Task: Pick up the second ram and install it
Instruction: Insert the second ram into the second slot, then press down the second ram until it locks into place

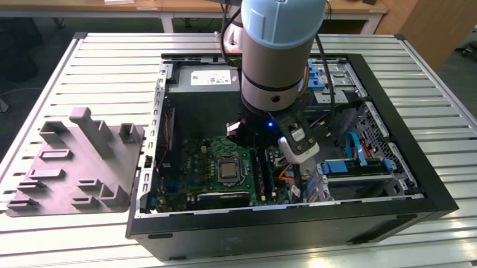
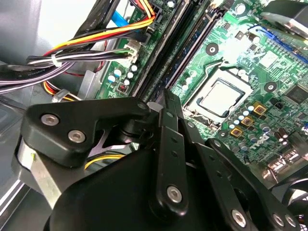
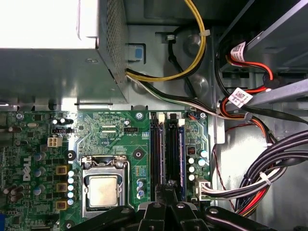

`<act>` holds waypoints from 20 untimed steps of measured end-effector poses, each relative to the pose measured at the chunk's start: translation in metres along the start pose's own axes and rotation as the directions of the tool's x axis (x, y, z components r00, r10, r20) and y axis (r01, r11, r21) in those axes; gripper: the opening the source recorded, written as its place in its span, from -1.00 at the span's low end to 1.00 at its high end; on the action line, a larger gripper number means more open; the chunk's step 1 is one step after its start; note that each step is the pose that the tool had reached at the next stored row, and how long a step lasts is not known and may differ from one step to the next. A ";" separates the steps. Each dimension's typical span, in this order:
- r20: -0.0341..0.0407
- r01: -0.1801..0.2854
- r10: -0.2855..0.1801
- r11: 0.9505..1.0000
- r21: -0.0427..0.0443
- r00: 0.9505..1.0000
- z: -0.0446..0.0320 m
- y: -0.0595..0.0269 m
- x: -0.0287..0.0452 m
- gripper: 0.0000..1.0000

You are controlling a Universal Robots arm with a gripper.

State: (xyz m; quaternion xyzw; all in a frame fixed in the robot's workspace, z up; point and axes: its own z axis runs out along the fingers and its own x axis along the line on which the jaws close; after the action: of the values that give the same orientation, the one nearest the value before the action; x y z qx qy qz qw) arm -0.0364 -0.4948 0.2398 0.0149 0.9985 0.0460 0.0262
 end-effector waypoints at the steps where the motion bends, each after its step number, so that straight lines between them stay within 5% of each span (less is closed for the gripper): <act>1: 0.000 0.000 0.000 1.000 0.014 1.000 0.0000 0.0001 0.0000 -0.80; 3: 0.001 0.002 -0.002 0.999 0.049 1.000 -0.0001 0.0001 0.0000 -0.80; 4: 0.002 0.002 -0.002 0.998 0.057 1.000 0.0000 0.0001 0.0000 -0.80; 12: 0.002 0.003 -0.003 0.998 0.065 1.000 0.0000 0.0002 0.0000 -0.80; 20: 0.002 0.002 -0.002 0.998 0.060 1.000 0.0003 0.0033 0.0001 -0.80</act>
State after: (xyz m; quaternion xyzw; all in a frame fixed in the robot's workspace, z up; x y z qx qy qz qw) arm -0.0364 -0.4915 0.2399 0.0145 0.9994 0.0158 0.0266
